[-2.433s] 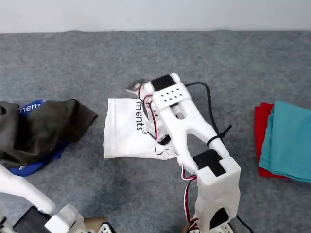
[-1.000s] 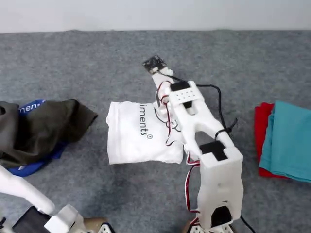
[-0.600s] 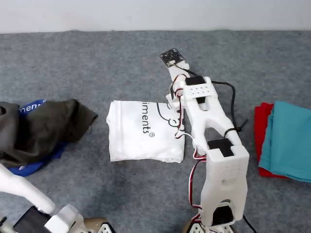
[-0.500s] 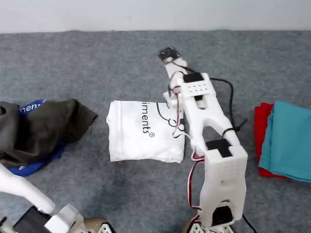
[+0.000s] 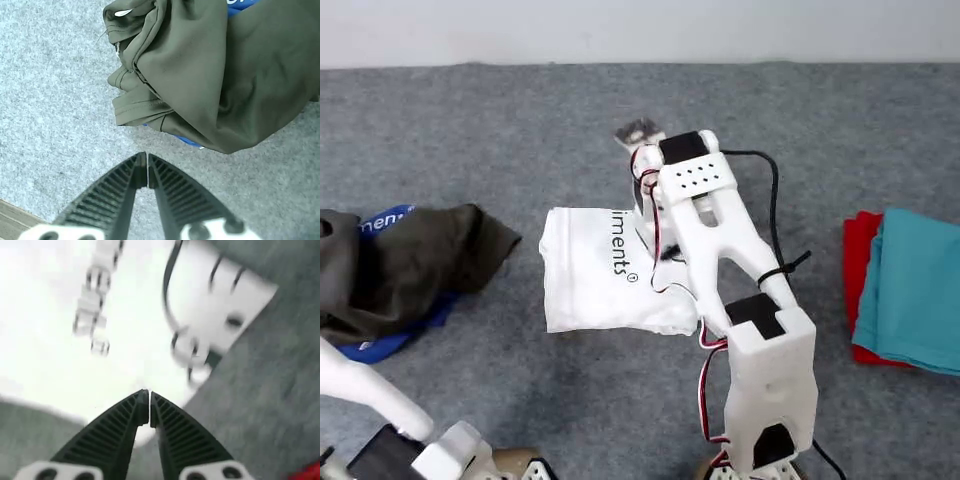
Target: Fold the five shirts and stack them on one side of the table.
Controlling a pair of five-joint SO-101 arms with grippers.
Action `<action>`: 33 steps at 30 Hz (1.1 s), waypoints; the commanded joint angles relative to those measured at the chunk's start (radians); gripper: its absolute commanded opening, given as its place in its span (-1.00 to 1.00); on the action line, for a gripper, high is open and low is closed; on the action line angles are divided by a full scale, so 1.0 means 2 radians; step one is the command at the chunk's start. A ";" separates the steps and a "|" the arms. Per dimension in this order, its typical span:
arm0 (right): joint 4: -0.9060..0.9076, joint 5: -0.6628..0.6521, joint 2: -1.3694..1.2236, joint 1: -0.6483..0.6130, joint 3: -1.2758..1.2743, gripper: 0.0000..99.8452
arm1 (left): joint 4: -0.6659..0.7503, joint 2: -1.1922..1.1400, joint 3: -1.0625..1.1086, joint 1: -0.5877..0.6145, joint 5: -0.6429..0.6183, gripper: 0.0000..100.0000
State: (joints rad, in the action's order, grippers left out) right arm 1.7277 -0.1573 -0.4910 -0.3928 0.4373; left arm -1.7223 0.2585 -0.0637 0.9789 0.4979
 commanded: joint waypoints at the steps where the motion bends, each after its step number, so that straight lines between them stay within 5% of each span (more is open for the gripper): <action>1: 0.035 0.005 0.053 0.016 0.005 -0.98 | 0.014 0.018 -0.004 -0.001 -0.003 -0.97; 11: -0.004 0.090 0.000 0.016 -0.021 -0.40 | 0.014 0.016 -0.003 -0.001 -0.003 -0.97; 28: -0.066 0.120 -0.162 -0.007 -0.019 -0.40 | 0.014 0.017 -0.003 -0.001 -0.003 -0.97; 33: -0.054 0.072 -0.168 -0.007 -0.001 -0.78 | 0.014 0.017 -0.003 -0.001 -0.003 -0.97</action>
State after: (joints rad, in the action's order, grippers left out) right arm 1.6095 0.0499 -0.7810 -0.4235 0.4358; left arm -1.7223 0.2585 -0.0637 0.9789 0.4979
